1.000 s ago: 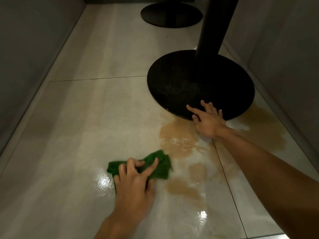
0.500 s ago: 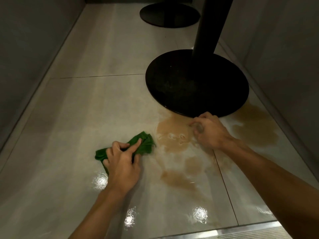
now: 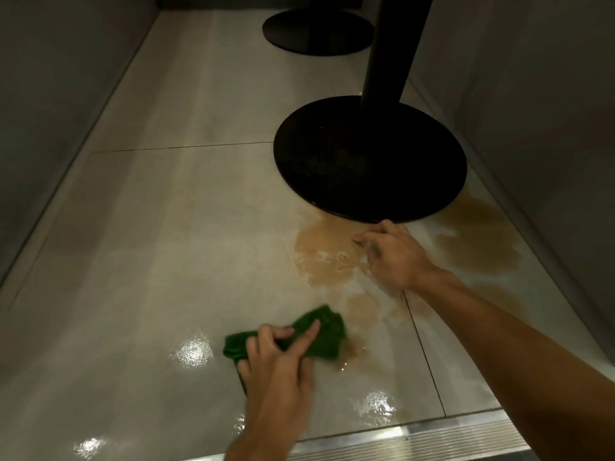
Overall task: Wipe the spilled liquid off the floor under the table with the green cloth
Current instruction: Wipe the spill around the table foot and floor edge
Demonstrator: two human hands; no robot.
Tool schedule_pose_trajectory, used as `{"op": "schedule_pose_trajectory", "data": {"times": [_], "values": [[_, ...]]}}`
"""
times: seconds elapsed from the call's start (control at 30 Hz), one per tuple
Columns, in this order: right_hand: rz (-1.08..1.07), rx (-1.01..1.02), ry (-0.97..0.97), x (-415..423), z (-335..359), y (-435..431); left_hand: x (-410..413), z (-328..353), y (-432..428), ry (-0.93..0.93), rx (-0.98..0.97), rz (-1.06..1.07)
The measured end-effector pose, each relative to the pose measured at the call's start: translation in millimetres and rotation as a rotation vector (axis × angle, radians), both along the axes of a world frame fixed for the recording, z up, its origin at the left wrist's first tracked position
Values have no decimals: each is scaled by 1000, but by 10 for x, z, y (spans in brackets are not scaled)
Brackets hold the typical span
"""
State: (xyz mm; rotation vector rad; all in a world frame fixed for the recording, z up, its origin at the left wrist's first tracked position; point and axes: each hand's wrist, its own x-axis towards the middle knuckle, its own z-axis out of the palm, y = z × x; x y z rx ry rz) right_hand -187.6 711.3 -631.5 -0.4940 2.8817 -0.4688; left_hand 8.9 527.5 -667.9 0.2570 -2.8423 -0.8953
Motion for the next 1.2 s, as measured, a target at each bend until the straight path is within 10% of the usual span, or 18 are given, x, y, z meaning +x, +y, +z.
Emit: {"op": "schedule_pose_trajectory", "data": {"times": [0.27, 0.53, 0.9, 1.2], "values": [[-4, 27, -63, 8, 52, -25, -317, 85, -124, -14, -5, 107], [8, 69, -89, 6, 72, -6, -83, 181, 646, -98, -16, -234], [-30, -31, -205, 102, 90, 40, 123, 151, -497, -169, -120, -615], [0, -912, -703, 916, 525, -150, -374, 881, -606, -304, 788, -327]]}}
